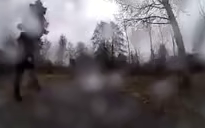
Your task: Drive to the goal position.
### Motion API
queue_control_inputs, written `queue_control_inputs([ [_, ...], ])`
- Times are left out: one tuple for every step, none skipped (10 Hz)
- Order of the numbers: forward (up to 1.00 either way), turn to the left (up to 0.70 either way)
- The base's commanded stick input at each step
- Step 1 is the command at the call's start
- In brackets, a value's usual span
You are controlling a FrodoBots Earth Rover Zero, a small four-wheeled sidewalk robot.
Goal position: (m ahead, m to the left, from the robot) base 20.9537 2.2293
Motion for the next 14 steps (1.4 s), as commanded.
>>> queue_control_inputs([
  [1.00,0.00],
  [1.00,0.00],
  [1.00,0.04],
  [1.00,0.36],
  [1.00,0.39],
  [1.00,0.25],
  [1.00,0.00],
  [1.00,0.00],
  [1.00,0.00],
  [1.00,0.00],
  [1.00,0.00],
  [1.00,0.00],
  [1.00,0.00],
  [1.00,0.00],
])
